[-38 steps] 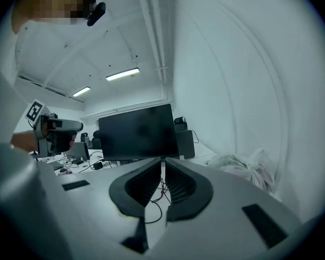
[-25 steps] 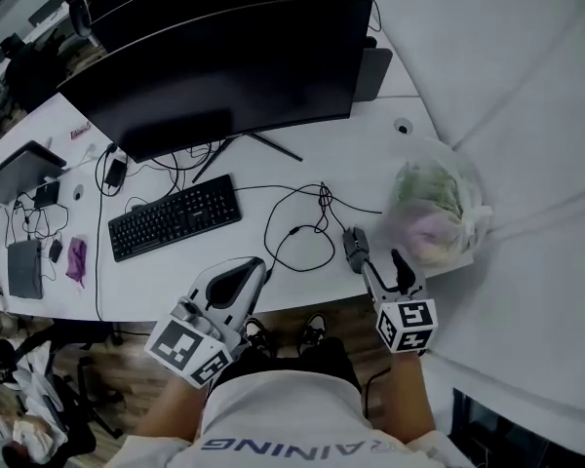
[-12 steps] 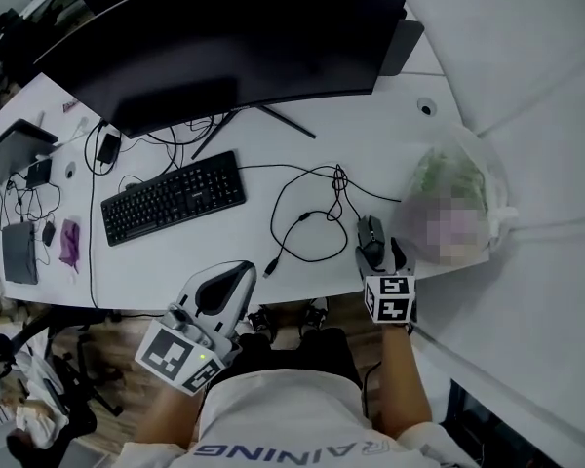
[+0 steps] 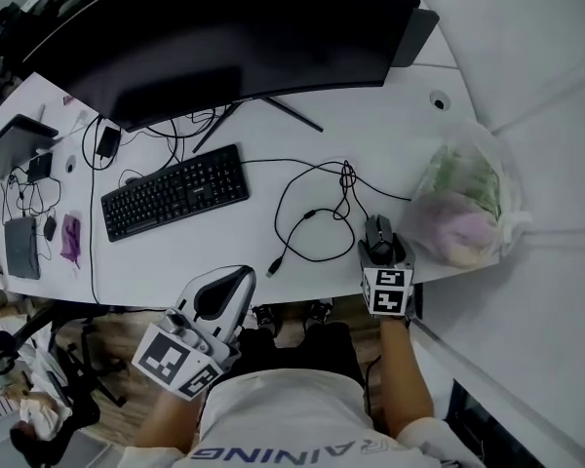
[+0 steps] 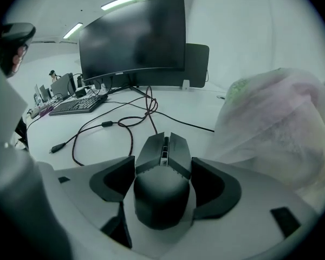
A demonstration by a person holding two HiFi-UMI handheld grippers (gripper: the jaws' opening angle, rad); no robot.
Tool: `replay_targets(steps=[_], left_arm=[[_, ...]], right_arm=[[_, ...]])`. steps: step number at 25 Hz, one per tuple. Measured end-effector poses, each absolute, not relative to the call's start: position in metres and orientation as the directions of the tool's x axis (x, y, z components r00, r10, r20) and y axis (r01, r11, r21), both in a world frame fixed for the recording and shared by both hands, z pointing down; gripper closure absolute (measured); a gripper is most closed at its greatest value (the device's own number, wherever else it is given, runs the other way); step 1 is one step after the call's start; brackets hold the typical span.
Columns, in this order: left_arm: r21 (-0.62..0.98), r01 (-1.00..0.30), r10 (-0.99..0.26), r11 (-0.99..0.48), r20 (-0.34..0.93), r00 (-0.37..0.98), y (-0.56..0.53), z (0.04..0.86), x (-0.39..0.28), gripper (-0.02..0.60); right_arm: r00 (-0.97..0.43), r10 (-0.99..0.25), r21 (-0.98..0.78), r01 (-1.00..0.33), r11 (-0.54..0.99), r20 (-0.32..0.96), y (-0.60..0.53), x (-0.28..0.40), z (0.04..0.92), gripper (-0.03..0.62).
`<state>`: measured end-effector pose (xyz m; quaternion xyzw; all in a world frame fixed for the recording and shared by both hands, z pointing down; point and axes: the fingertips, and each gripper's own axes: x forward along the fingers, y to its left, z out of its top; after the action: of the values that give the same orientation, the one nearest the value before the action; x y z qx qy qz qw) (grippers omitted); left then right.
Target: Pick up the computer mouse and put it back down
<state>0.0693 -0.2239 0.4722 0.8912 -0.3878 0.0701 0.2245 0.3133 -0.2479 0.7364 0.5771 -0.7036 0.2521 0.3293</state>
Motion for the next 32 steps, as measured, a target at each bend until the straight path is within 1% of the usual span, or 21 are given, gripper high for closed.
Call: replay_targets(steps=[3, 6, 11, 18, 26, 32], left_arm=[[0.346, -0.728, -0.665, -0.591, 0.303, 0.683, -0.223, 0.473, 0.067, 0.577], [0.349, -0.731, -0.667, -0.587, 0.304, 0.68, -0.223, 0.473, 0.064, 0.577], [0.343, -0.73, -0.673, -0.592, 0.289, 0.681, -0.221, 0.467, 0.06, 0.577], [0.322, -0.725, -0.686, -0.609, 0.245, 0.685, -0.214, 0.445, 0.052, 0.577], [0.291, -0.717, -0.707, -0.634, 0.157, 0.689, -0.206, 0.413, 0.038, 0.577], [0.275, -0.715, -0.724, -0.642, 0.088, 0.684, -0.201, 0.388, 0.024, 0.577]], right_arm=[[-0.105, -0.657, 0.027, -0.982, 0.188, 0.746, -0.25, 0.316, 0.738, 0.266], [-0.104, -0.668, 0.037, -0.98, 0.193, 0.737, -0.249, 0.315, 0.737, 0.289], [-0.12, -0.709, 0.032, -0.98, 0.198, 0.694, -0.251, 0.31, 0.72, 0.29], [-0.153, -0.79, 0.014, -0.98, 0.2, 0.594, -0.256, 0.297, 0.658, 0.29], [-0.178, -0.871, 0.01, -0.979, 0.205, 0.459, -0.262, 0.283, 0.574, 0.292], [-0.202, -0.908, 0.032, -0.973, 0.229, 0.366, -0.26, 0.268, 0.513, 0.292]])
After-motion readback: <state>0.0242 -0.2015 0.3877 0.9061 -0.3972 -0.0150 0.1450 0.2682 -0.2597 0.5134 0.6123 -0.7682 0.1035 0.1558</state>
